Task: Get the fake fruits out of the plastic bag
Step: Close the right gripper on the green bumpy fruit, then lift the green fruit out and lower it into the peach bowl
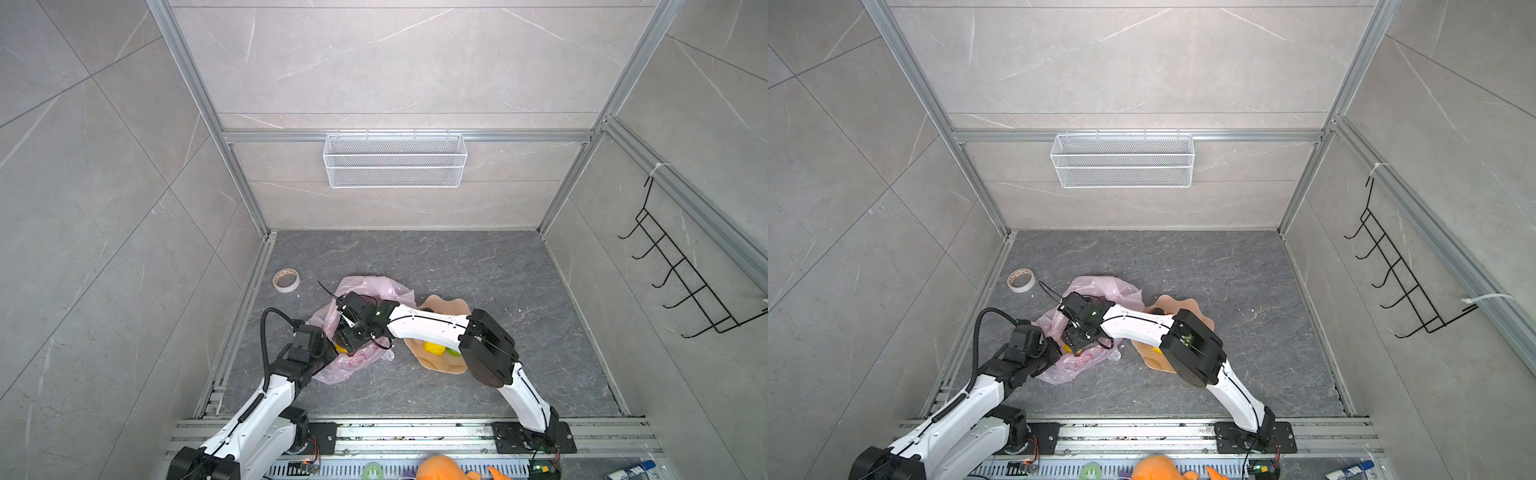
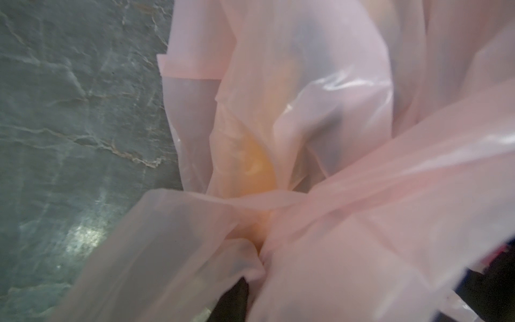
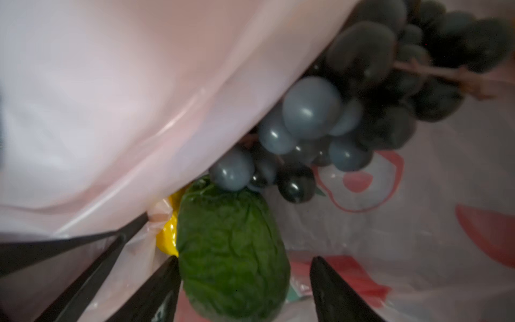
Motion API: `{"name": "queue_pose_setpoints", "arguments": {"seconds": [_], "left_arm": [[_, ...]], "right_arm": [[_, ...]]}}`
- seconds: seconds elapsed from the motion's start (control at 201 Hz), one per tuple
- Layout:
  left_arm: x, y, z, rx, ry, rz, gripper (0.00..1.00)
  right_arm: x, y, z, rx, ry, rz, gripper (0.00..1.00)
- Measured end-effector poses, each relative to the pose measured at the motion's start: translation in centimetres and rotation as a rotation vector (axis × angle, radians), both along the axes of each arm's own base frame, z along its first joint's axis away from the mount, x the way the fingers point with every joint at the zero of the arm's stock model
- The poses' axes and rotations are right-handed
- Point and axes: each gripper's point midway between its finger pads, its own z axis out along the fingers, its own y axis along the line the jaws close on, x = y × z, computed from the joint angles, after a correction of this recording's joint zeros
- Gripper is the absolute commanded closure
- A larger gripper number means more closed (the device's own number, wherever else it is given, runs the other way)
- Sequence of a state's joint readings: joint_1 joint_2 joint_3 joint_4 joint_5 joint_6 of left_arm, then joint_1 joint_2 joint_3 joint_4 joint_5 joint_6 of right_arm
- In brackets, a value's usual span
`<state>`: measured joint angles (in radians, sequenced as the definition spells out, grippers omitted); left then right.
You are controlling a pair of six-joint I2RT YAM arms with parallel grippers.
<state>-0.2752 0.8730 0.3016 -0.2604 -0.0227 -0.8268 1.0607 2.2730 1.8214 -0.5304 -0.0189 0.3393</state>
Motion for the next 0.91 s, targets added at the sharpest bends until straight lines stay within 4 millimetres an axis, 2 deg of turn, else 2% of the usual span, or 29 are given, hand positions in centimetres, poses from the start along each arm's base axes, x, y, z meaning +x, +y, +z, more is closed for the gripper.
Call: {"name": "queue_pose_setpoints", "arguments": {"seconds": [0.358,0.647,0.797,0.906], "left_arm": [[0.0,0.0,0.0,-0.001,0.000,-0.001,0.87],[0.0,0.0,0.0,0.001,-0.002,-0.005,0.87],[0.1,0.0,0.1,0.010,-0.006,-0.015,0.87],[0.2,-0.1,0.2,0.021,-0.013,-0.034,0.90]], "right_arm": [[0.2,0.3,-1.0,-0.032,0.008,0.017,0.39],[0.1,0.3,-0.9,-0.033,0.008,0.017,0.43],[-0.5,-0.8,-0.5,-0.041,0.013,0.017,0.44],[-1.2,-2.2,1.2,-0.035,0.009,0.016,0.44]]}}
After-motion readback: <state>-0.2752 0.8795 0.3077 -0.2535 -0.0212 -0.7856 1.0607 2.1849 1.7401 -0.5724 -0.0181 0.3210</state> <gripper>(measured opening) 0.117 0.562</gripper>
